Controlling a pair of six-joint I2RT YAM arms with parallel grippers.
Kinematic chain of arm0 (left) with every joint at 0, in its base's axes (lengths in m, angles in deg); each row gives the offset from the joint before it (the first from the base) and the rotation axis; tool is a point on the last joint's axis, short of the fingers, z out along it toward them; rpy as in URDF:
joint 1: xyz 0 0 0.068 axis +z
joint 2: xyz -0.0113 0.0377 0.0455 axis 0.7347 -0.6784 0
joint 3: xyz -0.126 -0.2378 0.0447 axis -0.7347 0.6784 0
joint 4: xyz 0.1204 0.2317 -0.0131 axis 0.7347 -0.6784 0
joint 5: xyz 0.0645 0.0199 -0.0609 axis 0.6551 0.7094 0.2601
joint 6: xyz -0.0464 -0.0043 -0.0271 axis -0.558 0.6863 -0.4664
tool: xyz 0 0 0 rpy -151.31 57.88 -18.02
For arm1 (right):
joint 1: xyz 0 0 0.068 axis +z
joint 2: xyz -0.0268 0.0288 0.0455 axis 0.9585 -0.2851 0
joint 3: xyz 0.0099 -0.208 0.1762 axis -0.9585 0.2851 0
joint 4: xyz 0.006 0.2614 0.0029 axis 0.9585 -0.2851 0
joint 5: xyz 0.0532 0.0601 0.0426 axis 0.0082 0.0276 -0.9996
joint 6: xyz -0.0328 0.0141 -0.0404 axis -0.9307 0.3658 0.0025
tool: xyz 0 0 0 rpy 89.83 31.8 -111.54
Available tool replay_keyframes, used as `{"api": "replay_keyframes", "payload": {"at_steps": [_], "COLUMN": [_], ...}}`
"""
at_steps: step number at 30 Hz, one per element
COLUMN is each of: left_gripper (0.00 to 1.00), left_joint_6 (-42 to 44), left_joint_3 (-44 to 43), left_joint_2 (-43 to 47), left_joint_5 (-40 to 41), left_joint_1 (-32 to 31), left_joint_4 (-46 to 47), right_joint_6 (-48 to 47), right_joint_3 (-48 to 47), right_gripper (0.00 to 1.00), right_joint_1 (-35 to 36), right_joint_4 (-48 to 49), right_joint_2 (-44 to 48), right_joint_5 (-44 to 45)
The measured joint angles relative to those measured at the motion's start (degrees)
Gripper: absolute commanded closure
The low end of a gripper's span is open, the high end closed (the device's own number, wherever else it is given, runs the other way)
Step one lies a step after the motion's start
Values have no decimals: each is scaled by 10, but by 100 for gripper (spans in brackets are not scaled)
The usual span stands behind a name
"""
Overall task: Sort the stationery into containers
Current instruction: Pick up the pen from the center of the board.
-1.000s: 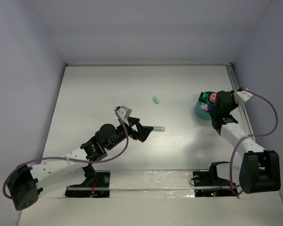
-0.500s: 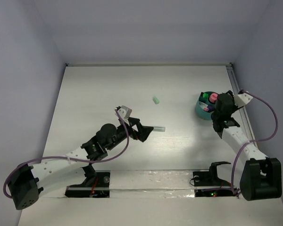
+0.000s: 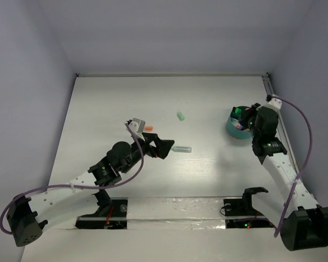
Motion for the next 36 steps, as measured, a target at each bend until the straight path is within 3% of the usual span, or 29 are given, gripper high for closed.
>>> {"api": "replay_keyframes", "payload": {"at_steps": [3,5,6,7,9,10,13,16,29,34,35,36], "left_gripper": [5,5,5,5,5,5,5,5,5,5,5,4], "left_joint_6": [-5,-9,-12,-15,-23,-27,-37,-43,-52,-52,-52,-52], "left_joint_3": [-16,-24,-27,-30,-34,-36,-46,-60,-69,-69,-69,-69], "left_joint_2": [12,20,24,29,39,45,58,67,108,116,119,120], "left_joint_5": [18,30,35,41,49,51,56,62,76,82,82,82], "left_joint_1": [0,0,0,0,2,3,9,11,14,16,16,16], "left_joint_4": [-22,-37,-45,-55,-75,-86,-120,-150,-214,-226,-226,-227], "right_joint_6": [-24,-45,-56,-66,-89,-99,-131,-166,-288,-300,-300,-301], "right_joint_3": [-10,-16,-19,-24,-35,-44,-76,-129,-256,-297,-303,-310], "right_gripper": [100,94,85,65,47,32,18,13,14,41,57,61], "right_joint_1": [39,89,119,141,183,199,219,236,346,376,377,379], "right_joint_4": [-26,-43,-54,-64,-83,-95,-120,-153,-248,-257,-257,-258], "right_joint_2": [-26,-55,-74,-90,-130,-152,-219,-303,-502,-538,-544,-550], "right_joint_5": [-132,-196,-225,-247,-287,-301,-324,-322,-239,-193,-186,-179]}}
